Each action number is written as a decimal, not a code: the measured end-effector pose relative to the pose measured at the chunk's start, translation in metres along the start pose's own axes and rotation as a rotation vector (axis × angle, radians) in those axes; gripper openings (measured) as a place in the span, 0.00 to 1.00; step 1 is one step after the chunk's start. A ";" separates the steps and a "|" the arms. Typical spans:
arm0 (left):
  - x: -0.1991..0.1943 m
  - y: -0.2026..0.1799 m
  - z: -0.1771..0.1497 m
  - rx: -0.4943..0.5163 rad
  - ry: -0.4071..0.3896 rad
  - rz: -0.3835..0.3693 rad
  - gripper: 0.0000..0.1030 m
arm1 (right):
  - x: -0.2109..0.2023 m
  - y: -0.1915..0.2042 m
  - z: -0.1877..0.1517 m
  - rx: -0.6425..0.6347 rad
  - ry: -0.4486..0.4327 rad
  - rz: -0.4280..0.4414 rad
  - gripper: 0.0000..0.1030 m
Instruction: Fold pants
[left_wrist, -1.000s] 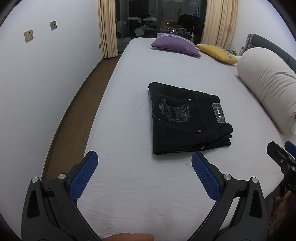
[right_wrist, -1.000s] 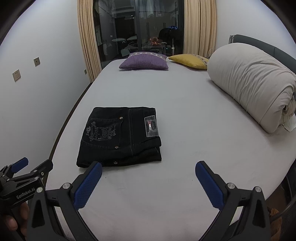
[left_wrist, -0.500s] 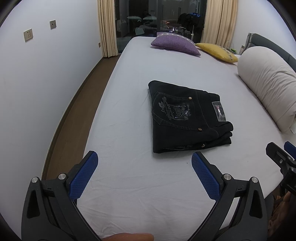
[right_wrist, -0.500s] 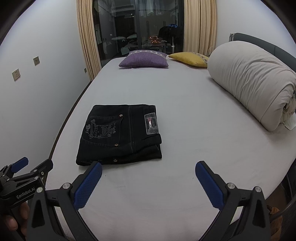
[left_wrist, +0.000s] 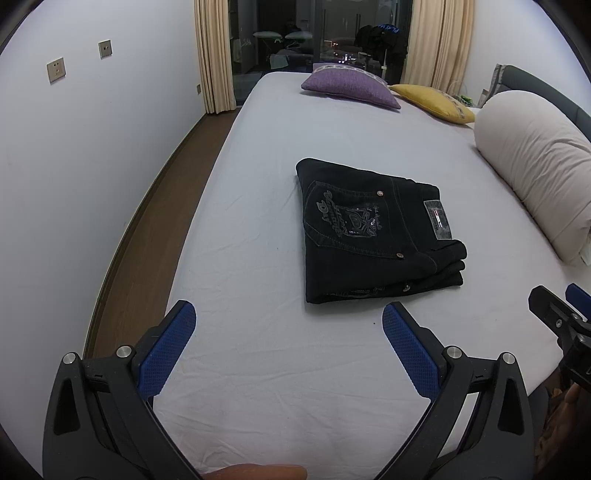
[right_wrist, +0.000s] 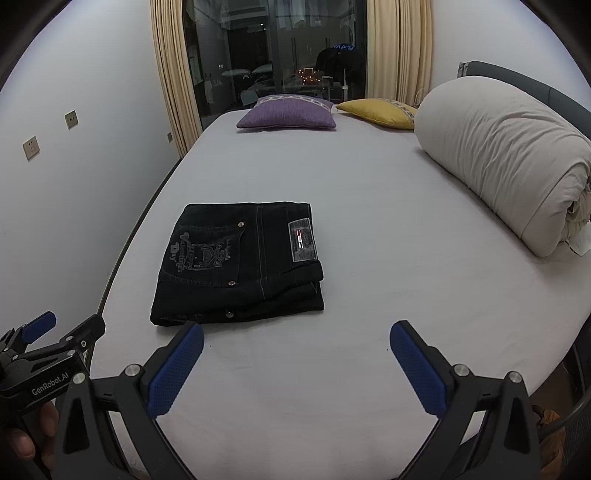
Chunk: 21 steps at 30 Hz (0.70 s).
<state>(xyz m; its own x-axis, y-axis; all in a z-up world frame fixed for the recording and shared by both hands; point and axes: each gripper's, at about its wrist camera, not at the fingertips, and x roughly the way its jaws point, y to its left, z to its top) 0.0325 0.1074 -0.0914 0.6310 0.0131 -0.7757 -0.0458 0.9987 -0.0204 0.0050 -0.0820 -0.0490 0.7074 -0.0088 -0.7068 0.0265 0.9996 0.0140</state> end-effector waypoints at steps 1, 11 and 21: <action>0.000 0.000 0.000 0.001 0.000 0.000 1.00 | 0.000 0.000 -0.001 0.000 0.001 0.000 1.00; 0.000 0.000 0.000 0.001 0.001 -0.001 1.00 | 0.000 -0.001 0.000 0.001 0.003 0.000 1.00; 0.000 0.000 -0.001 0.002 0.001 0.001 1.00 | 0.001 -0.002 -0.001 0.001 0.004 0.001 1.00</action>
<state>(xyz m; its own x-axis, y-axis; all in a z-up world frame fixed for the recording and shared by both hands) 0.0318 0.1069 -0.0925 0.6299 0.0141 -0.7766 -0.0446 0.9988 -0.0181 0.0047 -0.0837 -0.0504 0.7043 -0.0072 -0.7099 0.0260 0.9995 0.0156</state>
